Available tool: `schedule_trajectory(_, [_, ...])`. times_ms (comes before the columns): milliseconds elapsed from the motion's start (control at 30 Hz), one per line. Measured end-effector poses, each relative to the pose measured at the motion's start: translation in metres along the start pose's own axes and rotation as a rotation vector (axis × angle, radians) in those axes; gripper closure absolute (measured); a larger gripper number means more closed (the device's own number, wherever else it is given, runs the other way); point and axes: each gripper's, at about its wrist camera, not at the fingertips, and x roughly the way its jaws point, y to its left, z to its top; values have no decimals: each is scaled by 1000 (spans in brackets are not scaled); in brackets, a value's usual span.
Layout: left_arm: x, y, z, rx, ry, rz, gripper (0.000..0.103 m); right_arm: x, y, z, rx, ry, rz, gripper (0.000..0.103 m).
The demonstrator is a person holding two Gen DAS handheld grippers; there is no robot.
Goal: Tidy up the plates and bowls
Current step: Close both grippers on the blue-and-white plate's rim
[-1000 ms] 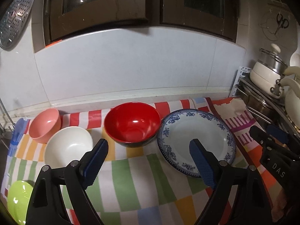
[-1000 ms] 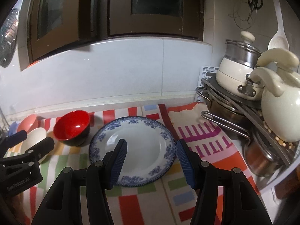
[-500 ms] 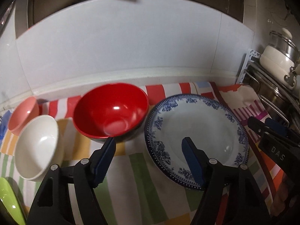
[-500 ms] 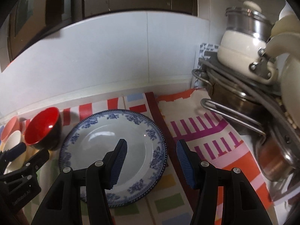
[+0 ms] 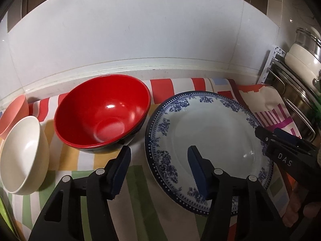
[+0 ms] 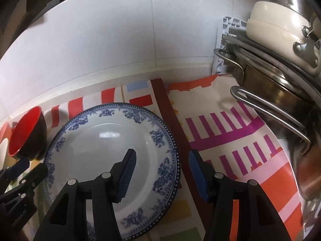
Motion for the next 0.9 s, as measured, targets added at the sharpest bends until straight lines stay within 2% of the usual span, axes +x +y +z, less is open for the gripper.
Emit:
schedule_trajectory(200, [5, -3, 3, -12, 10, -3, 54, 14, -2, 3, -11, 18, 0, 49])
schedule_trajectory(467, [15, -5, 2, -22, 41, -15, 62, 33, -3, 6, -25, 63, 24, 57])
schedule_trajectory(667, [16, -4, 2, -26, 37, -3, 67, 38, -3, 9, -37, 59, 17, 61])
schedule_trajectory(800, [16, -3, 2, -14, 32, 11, 73, 36, -5, 8, -41, 59, 10, 65])
schedule_trajectory(833, [15, -3, 2, -9, 28, 9, 78, 36, -5, 8, -44, 60, 7, 65])
schedule_trajectory(900, [12, -7, 3, 10, 33, -51, 90, 32, -4, 8, -45, 59, 6, 66])
